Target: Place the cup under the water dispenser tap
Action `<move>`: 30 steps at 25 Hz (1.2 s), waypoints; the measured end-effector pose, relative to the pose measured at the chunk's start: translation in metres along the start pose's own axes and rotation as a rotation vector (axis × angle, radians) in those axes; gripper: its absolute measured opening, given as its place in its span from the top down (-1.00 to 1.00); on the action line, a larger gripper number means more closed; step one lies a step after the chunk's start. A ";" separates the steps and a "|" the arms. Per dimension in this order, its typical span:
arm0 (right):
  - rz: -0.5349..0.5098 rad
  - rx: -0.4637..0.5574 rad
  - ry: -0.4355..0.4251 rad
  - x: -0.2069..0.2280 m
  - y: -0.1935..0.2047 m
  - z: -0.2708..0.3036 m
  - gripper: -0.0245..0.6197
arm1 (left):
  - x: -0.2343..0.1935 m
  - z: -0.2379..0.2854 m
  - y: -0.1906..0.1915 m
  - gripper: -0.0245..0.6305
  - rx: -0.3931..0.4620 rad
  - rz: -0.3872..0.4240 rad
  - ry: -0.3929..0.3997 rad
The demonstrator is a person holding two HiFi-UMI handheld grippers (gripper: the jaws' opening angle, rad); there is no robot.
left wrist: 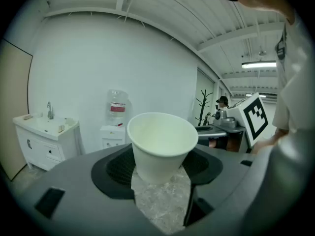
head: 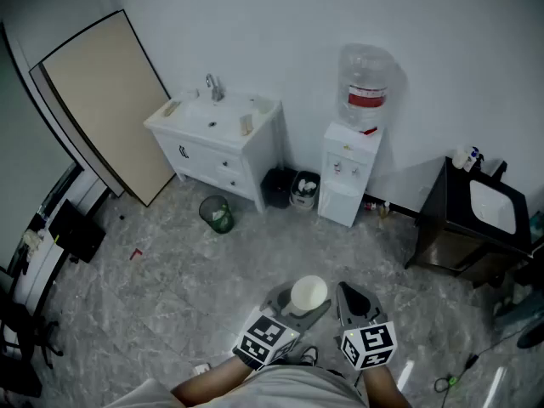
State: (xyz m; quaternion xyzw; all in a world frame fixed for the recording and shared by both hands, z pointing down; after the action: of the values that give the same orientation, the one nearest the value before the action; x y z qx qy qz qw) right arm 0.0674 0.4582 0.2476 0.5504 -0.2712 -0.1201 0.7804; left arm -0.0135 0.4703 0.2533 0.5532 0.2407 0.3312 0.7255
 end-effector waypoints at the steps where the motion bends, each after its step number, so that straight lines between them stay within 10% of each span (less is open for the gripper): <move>1: -0.001 -0.001 -0.001 0.000 0.001 0.000 0.88 | 0.001 0.000 0.000 0.04 0.001 0.000 0.000; 30: 0.074 0.047 -0.043 0.046 -0.012 -0.004 0.87 | -0.004 0.048 -0.009 0.04 -0.012 0.020 -0.026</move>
State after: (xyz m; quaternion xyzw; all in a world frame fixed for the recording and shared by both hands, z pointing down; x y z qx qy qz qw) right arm 0.1088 0.4348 0.2484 0.5555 -0.3108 -0.0965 0.7652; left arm 0.0199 0.4345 0.2576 0.5554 0.2239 0.3327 0.7285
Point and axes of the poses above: the fingertips, and each gripper's own axes: z forward along the fingers, x to its right, y out of its underside, the point moved 3 cm from there along -z, backward along the fingers, and after that the axes turned 11 degrees about z, right-handed, at the moved point
